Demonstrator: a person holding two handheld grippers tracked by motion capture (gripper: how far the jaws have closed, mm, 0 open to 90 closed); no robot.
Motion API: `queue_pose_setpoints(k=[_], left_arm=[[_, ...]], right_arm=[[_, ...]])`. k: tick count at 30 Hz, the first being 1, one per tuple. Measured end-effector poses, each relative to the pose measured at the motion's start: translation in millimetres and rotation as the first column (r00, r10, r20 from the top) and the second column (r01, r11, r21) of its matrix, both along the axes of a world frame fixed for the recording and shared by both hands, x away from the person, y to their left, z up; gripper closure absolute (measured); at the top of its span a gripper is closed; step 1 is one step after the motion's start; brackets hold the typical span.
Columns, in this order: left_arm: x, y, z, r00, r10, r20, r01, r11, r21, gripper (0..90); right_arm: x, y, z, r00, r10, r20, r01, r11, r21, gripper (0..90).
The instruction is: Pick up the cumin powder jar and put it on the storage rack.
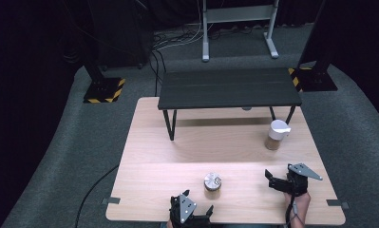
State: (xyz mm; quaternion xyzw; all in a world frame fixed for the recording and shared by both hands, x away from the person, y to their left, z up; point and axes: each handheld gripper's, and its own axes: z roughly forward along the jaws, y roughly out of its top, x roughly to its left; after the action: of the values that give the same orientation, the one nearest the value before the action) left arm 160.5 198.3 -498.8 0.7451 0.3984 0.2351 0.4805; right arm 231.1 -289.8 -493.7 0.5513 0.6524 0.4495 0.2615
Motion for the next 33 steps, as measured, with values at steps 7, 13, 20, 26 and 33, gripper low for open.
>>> queue_pose_setpoints(k=[7,13,20,26,33], left_arm=[[16.6,-9.9,6.6,0.9991,-0.043,-0.004,0.043,0.9987,-0.027,0.0],[30.0,-23.2,8.2,0.9975,-0.07,-0.007,0.07,0.9972,-0.026,0.0],[40.6,-30.6,9.0,0.9981,-0.061,-0.006,0.061,0.9978,-0.027,0.0],[61.0,-33.2,7.6,0.9975,-0.059,-0.038,0.057,0.9965,-0.061,21.1],[63.6,-29.8,11.0,0.9975,-0.05,-0.049,0.047,0.997,-0.061,29.1]], right_arm=[[0.4,0.0,0.4,1.0,0.002,-0.002,-0.002,1.0,-0.002,0.0],[0.9,-0.9,0.3,1.0,0.007,-0.003,-0.007,1.0,0.001,0.0],[1.4,-1.8,0.4,0.9999,0.011,-0.005,-0.011,1.0,0.003,0.0],[0.6,-2.3,-0.5,1.0,0.002,-0.001,-0.002,1.0,0.011,0.0],[0.8,-4.5,-1.2,1.0,0.009,0.002,-0.009,1.0,0.02,0.0]])
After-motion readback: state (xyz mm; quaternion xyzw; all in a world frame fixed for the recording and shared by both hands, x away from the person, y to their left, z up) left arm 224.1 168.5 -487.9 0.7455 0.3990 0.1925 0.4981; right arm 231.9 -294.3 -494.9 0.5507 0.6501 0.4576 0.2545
